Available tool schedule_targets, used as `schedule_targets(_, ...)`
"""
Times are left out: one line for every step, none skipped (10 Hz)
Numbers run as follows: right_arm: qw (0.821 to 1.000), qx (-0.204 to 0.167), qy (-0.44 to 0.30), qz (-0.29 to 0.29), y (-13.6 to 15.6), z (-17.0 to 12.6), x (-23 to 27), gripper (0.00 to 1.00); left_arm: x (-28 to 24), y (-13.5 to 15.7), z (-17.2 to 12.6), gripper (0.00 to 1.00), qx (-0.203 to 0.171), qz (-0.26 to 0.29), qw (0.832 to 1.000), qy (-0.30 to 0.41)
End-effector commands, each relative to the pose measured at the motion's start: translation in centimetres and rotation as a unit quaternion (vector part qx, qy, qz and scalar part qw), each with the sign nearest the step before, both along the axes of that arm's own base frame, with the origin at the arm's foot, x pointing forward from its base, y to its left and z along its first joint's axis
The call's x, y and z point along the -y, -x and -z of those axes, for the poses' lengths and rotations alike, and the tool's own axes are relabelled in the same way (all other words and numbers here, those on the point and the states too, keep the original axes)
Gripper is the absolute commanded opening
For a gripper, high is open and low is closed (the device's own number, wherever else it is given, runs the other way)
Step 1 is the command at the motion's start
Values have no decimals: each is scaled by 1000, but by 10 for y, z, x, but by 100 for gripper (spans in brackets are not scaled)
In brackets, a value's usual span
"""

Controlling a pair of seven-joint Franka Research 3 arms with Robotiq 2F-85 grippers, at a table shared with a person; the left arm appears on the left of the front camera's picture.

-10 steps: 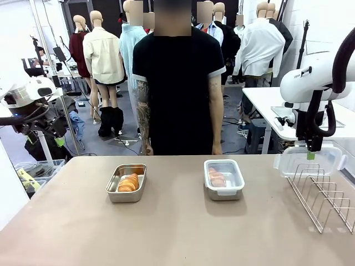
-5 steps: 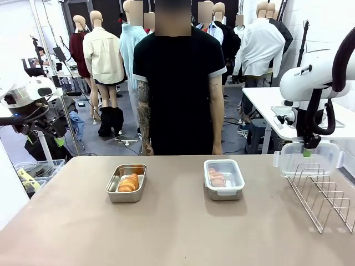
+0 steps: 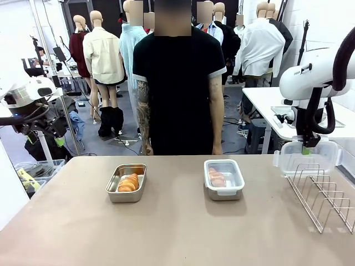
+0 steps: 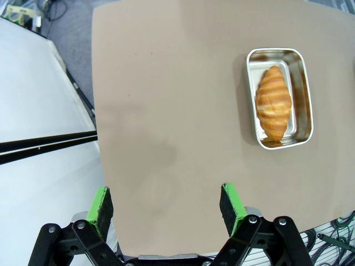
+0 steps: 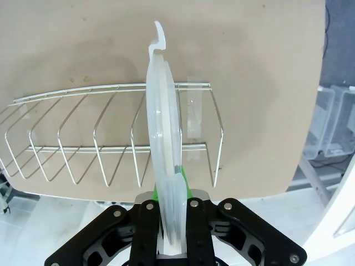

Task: Place the bread in airtight containers.
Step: Release when the human grabs the Airtight Container lid.

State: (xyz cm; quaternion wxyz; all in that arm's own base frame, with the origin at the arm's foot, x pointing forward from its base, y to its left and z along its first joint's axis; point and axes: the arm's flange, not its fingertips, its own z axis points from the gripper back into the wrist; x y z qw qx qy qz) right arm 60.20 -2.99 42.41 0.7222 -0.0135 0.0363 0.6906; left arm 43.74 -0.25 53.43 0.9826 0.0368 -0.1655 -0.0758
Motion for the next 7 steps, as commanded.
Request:
schedule_targets(1000, 2, 5, -4, 6, -6, 2, 0, -1, -1, -1, 100, 5, -1, 1000, 2)
schedule_targets(1000, 0, 0, 0, 0, 0, 0, 0, -1, -1, -1, 100, 5, -1, 1000, 2)
schedule_targets(1000, 0, 0, 0, 0, 0, 0, 0, -1, -1, -1, 100, 5, -1, 1000, 2)
schedule_targets(1000, 0, 0, 0, 0, 0, 0, 0, -1, -1, -1, 100, 5, -1, 1000, 2)
schedule_targets(1000, 1, 0, 1, 0, -1, 0, 0, -1, -1, -1, 100, 5, -1, 1000, 2)
schedule_targets(1000, -3, -11, 3, 14, -25, -11, 0, -1, -1, -1, 100, 5, -1, 1000, 2)
schedule_targets(999, -7, 0, 38, 28, -55, -24, 0, -1, -1, -1, 100, 5, -1, 1000, 2)
